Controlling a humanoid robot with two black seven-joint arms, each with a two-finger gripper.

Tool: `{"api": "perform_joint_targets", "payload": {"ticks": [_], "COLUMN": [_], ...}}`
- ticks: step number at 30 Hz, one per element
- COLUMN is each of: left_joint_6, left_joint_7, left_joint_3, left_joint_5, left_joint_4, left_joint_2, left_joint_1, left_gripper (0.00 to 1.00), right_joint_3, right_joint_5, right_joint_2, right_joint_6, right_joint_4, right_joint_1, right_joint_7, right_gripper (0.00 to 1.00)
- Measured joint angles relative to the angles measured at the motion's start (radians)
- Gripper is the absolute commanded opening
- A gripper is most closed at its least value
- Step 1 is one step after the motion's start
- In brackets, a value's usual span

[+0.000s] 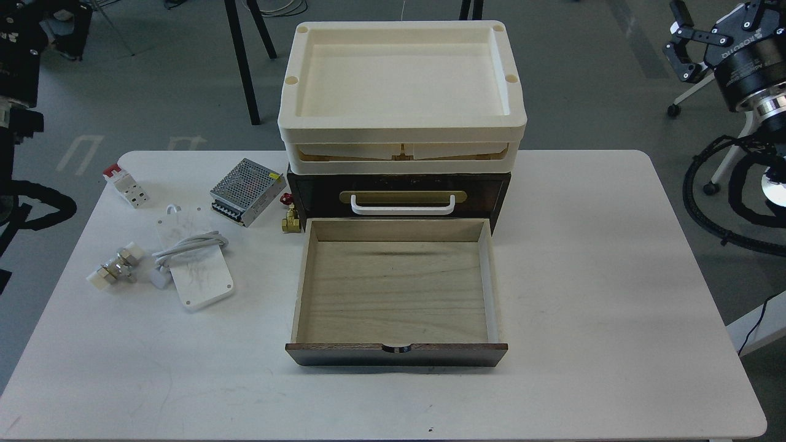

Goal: Put charging cable into cabinet
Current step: 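Move the left arm from rest toward the white charger and cable, then lower the left gripper onto the white charger with coiled cable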

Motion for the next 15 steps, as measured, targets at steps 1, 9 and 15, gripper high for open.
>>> {"api": "perform_joint_targets", "payload": {"ticks": [1, 9, 15], "left_joint_6": [0.0, 0.0, 0.0], "left_joint_7": [0.0, -0.086, -0.109], "left_joint_3": [0.001, 0.023, 0.121], "left_joint_5": [0.104, 0.938, 1.567], "left_joint_4": [-0.031, -0.121, -0.129], "left_joint_2": [0.022, 0.066, 0.074], "left_joint_1": [0.002, 0.076, 0.147], "left_gripper": [1.0, 1.0, 0.99], "right_joint_3": [0.0, 0.002, 0.008], "right_joint_5": [0.002, 0.009, 0.01], "right_joint_2": [-0.004, -0.026, -0.037], "right_joint_6": [-0.001, 0.0, 0.001], "right_joint_4": [0.0, 0.01, 0.012], "right_joint_1": [-0.012, -0.111, -0.136], "right_joint_7": [0.0, 0.0, 0.0], "right_gripper": [1.0, 1.0, 1.0]}}
